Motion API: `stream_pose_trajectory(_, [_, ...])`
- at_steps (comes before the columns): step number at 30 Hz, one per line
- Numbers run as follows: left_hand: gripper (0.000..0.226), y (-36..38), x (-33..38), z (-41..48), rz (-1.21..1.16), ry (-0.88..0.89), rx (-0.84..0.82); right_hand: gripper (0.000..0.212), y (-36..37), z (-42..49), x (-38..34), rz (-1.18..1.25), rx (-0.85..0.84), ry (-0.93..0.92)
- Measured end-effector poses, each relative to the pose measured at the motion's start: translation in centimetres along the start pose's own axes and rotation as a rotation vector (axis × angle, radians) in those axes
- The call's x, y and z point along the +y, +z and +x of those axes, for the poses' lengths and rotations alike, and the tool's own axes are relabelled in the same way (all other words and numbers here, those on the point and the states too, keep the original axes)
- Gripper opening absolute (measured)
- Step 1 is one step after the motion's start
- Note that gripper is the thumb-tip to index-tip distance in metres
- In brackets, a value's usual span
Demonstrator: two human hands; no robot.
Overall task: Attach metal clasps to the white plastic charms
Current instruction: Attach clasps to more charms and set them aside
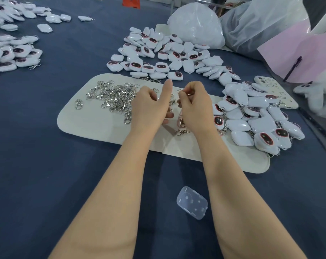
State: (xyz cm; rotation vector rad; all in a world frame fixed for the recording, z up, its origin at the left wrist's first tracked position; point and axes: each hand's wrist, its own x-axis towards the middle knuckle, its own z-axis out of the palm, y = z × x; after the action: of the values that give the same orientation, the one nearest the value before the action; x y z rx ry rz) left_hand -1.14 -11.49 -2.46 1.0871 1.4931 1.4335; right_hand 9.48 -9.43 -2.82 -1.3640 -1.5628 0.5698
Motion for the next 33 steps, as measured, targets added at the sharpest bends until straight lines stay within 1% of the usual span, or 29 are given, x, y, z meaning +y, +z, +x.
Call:
stream_pose_trajectory(3, [0.043,-0.09,0.01,0.13,-0.064,-0.009,0.002,0.009,-0.02,0.07,-0.01,0.004,-0.004,0.006])
stream_pose_trajectory(6, [0.036,0.01,-0.09,0.18,-0.111,-0.019,0.006,0.009,0.11,0.11,-0.03,-0.001,-0.012,0.002])
stream_pose_trajectory(9, [0.037,0.34,0.08,0.23,-0.076,-0.011,0.032,0.008,0.26,0.01,-0.05,-0.013,-0.020,-0.007])
stream_pose_trajectory(10, [0.034,0.42,0.20,0.31,-0.093,-0.049,0.028,0.008,0.28,0.00,-0.05,-0.012,-0.023,-0.007])
stream_pose_trajectory(12, [0.016,0.46,0.44,0.43,-0.168,-0.146,-0.023,0.008,0.25,-0.01,-0.05,-0.014,-0.026,-0.003])
stream_pose_trajectory(13, [0.008,0.43,0.44,0.46,-0.180,-0.157,-0.056,0.008,0.23,-0.01,-0.05,-0.017,-0.022,-0.004])
stream_pose_trajectory(14, [0.005,0.40,0.36,0.44,-0.147,-0.142,-0.089,0.007,0.20,0.00,-0.05,-0.020,-0.017,-0.007])
stream_pose_trajectory(17, [0.012,0.14,-0.16,0.39,-0.048,-0.041,-0.138,0.008,0.17,0.02,0.01,-0.035,0.004,-0.012])
stream_pose_trajectory(21, [0.015,-0.03,-0.20,0.27,-0.086,0.007,-0.194,0.007,0.14,0.07,0.03,-0.064,0.006,-0.016])
stream_pose_trajectory(28, [0.016,0.03,-0.29,0.28,0.059,0.120,-0.181,0.007,0.16,-0.01,-0.16,-0.058,-0.044,-0.014])
stream_pose_trajectory(33, [0.018,0.00,-0.48,0.45,0.095,0.161,-0.144,0.008,-0.03,0.00,-0.25,-0.051,-0.094,-0.019])
